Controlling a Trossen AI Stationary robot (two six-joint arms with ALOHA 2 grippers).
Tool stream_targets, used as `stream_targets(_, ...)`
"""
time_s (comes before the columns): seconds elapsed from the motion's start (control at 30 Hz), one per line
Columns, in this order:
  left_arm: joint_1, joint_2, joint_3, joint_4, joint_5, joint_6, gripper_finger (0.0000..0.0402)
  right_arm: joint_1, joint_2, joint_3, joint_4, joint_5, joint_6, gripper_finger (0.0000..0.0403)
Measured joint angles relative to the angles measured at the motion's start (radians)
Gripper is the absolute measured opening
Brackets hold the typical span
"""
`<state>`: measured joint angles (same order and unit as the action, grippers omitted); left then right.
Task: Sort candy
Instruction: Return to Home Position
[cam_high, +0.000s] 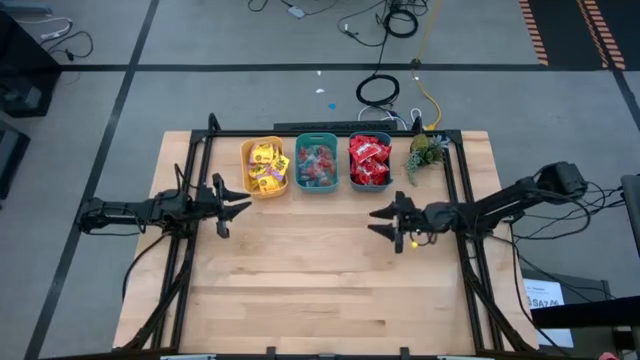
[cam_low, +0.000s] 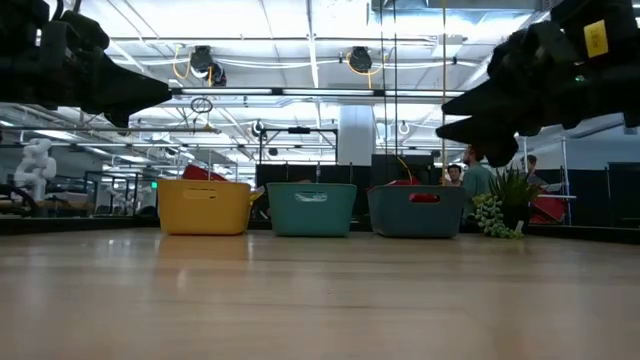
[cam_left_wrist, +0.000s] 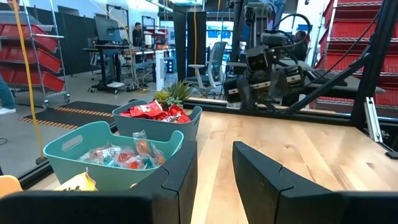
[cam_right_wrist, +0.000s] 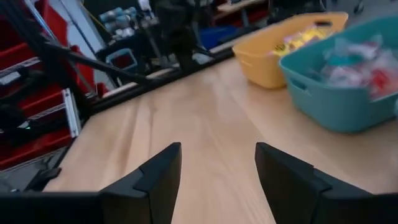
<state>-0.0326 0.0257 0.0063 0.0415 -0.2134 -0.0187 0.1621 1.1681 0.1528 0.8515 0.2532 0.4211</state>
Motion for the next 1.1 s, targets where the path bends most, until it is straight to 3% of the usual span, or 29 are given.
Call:
stream_targets(0.17,0.0,0.0,0.0,0.0,0.0,0.0,0.0112,-0.034,-0.159,-0.07,-0.002,-0.002,-0.055,0.0196)
stream_targets(0.33,0.0,0.0,0.0,0.001,0.0,0.0,0.0112,-0.067,-0.319,-0.14,-0.007,-0.07,-0.093,0.0196)
stream_targets(1.1,0.0,0.0,0.0,0.002,0.0,0.0,0.0112,-0.081,-1.166,-0.139,-0.749,-0.075,-0.165,0.0196)
